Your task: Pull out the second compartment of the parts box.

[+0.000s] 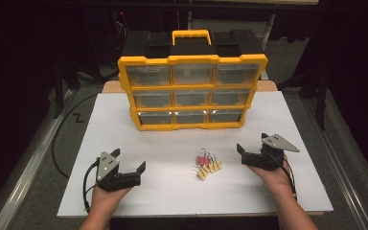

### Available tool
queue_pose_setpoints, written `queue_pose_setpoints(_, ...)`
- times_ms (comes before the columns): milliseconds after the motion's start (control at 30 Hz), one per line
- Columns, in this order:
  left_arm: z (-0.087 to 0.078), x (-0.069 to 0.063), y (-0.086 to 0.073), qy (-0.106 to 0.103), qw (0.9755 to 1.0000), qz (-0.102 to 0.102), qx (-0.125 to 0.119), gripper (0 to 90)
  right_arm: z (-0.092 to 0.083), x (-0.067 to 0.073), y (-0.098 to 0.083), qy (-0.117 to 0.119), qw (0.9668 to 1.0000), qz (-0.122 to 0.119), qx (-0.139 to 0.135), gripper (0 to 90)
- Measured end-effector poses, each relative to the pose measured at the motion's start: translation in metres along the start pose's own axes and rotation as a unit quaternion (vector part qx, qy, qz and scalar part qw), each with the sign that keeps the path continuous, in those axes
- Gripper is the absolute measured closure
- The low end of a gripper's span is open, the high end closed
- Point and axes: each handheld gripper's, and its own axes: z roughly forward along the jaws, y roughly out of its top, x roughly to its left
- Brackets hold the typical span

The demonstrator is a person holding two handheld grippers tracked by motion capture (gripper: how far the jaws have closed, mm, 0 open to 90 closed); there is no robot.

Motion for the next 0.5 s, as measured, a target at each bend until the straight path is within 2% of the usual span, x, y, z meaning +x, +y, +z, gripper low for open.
queue_pose_setpoints(133, -0.001, 0.001, 0.001, 0.005, 1.0, -0.003, -0.007, 0.8, 0.008, -0.003, 0.003, -0.003, 1.0, 0.005, 0.003, 0.8)
queue_pose_setpoints(200, 0.0, 0.001, 0.001, 0.004, 0.9999, 0.002, -0.011, 0.8, 0.011, -0.004, 0.005, -0.007, 0.9999, 0.007, 0.004, 0.9)
queue_pose_setpoints(333, 0.004, 0.003, 0.0, 0.0, 1.0, 0.009, -0.001, 1.1, 0.019, -0.008, 0.008, -0.017, 0.9997, 0.01, 0.013, 0.9)
queue_pose_setpoints(500, 0.003, 0.003, -0.001, 0.002, 0.9999, 0.015, -0.004, 2.2, 0.029, -0.013, 0.01, -0.031, 0.9994, 0.007, 0.016, 1.0)
